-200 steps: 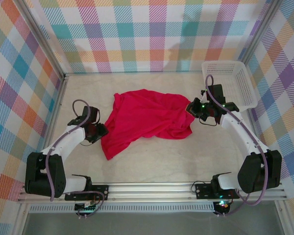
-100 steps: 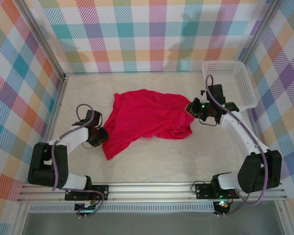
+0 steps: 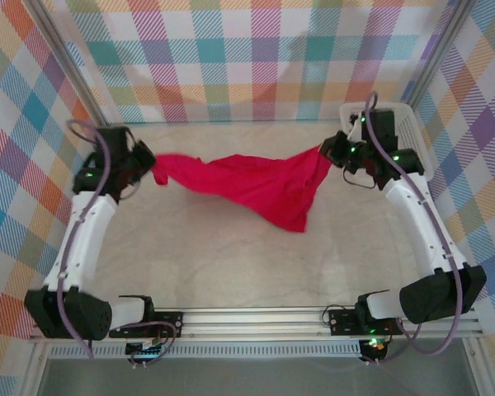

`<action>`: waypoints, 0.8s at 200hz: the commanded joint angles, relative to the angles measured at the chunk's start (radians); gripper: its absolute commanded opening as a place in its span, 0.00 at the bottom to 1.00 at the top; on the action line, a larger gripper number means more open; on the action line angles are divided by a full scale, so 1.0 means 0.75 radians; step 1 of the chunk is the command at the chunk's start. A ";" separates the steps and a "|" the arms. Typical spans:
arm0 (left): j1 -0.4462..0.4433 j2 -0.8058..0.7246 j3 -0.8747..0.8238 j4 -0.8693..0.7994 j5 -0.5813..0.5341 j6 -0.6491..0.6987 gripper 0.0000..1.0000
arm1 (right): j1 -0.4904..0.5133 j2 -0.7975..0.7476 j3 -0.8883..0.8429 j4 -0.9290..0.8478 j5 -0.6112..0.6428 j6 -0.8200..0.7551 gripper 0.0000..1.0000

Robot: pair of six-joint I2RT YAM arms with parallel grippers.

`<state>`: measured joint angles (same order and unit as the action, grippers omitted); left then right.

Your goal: Fold the inside-out t-shirt

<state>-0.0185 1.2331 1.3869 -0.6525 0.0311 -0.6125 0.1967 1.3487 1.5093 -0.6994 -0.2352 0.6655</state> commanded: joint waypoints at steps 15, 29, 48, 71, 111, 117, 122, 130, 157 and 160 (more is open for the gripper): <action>0.140 -0.118 0.351 -0.094 -0.138 0.030 0.00 | 0.002 -0.149 0.297 -0.131 0.019 -0.051 0.00; 0.201 -0.123 0.480 -0.123 -0.136 0.053 0.00 | 0.001 -0.213 0.366 -0.154 0.010 -0.059 0.00; 0.227 -0.118 0.632 -0.158 -0.103 0.106 0.00 | 0.002 -0.276 0.458 -0.181 -0.017 -0.063 0.00; 0.226 -0.117 0.728 -0.168 0.030 0.140 0.00 | 0.001 -0.304 0.550 -0.197 -0.050 -0.056 0.00; 0.227 -0.071 0.666 -0.183 0.246 0.114 0.00 | 0.002 -0.192 0.615 -0.217 0.027 -0.119 0.00; 0.226 -0.053 0.621 -0.170 0.277 0.101 0.00 | 0.001 -0.153 0.616 -0.217 0.060 -0.136 0.00; 0.227 -0.035 0.579 -0.152 0.310 0.085 0.00 | 0.002 -0.113 0.613 -0.217 0.086 -0.151 0.00; 0.227 0.007 0.514 -0.125 0.368 0.069 0.00 | 0.000 -0.041 0.611 -0.214 0.119 -0.175 0.00; 0.216 0.271 0.381 -0.053 0.426 0.048 0.00 | -0.028 0.286 0.636 -0.162 0.115 -0.208 0.00; 0.215 0.312 0.383 -0.052 0.415 0.048 0.00 | -0.033 0.330 0.650 -0.156 0.108 -0.206 0.00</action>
<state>0.1406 1.2652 1.7451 -0.7338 0.2771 -0.5598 0.1944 1.3655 1.9881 -0.8280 -0.1871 0.5591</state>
